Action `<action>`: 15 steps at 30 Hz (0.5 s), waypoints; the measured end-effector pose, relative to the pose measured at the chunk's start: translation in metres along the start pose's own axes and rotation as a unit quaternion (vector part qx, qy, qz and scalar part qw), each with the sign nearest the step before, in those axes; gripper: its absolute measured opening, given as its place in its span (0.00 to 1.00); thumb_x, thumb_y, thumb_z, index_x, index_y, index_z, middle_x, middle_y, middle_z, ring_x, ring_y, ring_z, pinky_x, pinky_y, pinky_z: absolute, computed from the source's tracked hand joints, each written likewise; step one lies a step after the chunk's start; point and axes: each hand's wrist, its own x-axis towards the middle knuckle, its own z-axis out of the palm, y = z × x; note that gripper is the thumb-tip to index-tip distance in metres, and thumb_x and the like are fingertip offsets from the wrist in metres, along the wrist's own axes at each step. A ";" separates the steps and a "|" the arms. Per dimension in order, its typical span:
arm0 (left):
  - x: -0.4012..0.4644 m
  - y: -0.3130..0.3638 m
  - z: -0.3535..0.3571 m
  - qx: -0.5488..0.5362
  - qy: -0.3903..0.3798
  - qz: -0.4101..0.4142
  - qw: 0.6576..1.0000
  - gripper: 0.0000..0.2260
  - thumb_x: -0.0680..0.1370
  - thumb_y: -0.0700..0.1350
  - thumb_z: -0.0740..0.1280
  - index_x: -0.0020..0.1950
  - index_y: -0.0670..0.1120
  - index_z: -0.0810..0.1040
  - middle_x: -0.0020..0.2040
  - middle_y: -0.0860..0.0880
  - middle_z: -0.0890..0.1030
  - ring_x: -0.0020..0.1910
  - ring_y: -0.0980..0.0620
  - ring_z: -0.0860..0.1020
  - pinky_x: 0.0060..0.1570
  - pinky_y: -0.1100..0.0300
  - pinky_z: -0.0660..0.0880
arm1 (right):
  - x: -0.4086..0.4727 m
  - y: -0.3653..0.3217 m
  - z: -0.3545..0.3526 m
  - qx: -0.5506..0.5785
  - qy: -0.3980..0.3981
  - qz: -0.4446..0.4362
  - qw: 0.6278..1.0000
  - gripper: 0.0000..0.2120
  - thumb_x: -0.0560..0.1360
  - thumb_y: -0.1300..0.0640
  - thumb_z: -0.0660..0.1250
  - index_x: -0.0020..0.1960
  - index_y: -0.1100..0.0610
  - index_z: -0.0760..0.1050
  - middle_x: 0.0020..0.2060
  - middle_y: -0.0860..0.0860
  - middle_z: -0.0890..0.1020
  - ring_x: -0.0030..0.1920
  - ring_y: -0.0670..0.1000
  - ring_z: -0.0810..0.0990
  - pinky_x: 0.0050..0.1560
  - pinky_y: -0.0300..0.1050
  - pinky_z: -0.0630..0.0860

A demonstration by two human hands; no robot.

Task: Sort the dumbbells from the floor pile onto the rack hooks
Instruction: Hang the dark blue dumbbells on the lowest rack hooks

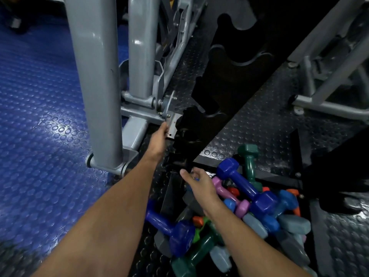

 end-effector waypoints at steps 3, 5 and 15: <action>-0.019 -0.022 -0.013 -0.014 0.087 -0.010 0.996 0.15 0.83 0.56 0.61 0.48 0.49 0.82 0.40 0.55 0.86 0.47 0.55 0.84 0.48 0.62 0.79 | -0.021 0.009 -0.028 -0.086 0.024 -0.031 0.996 0.15 0.77 0.45 0.74 0.61 0.49 0.78 0.52 0.42 0.83 0.53 0.39 0.82 0.48 0.30 0.75; -0.032 -0.042 -0.016 0.089 0.145 0.011 0.985 0.18 0.81 0.57 0.61 0.53 0.45 0.83 0.52 0.45 0.85 0.58 0.41 0.81 0.58 0.52 0.76 | -0.036 0.016 -0.054 -0.137 0.062 -0.063 0.987 0.16 0.77 0.47 0.74 0.63 0.49 0.80 0.53 0.43 0.84 0.54 0.41 0.83 0.55 0.39 0.80; -0.150 -0.091 0.068 0.154 0.294 0.114 0.936 0.07 0.82 0.51 0.62 0.51 0.48 0.68 0.51 0.42 0.77 0.46 0.43 0.77 0.49 0.49 0.73 | -0.087 0.037 -0.170 -0.295 0.216 -0.147 0.919 0.12 0.75 0.55 0.75 0.58 0.52 0.81 0.51 0.46 0.81 0.54 0.52 0.80 0.59 0.50 0.77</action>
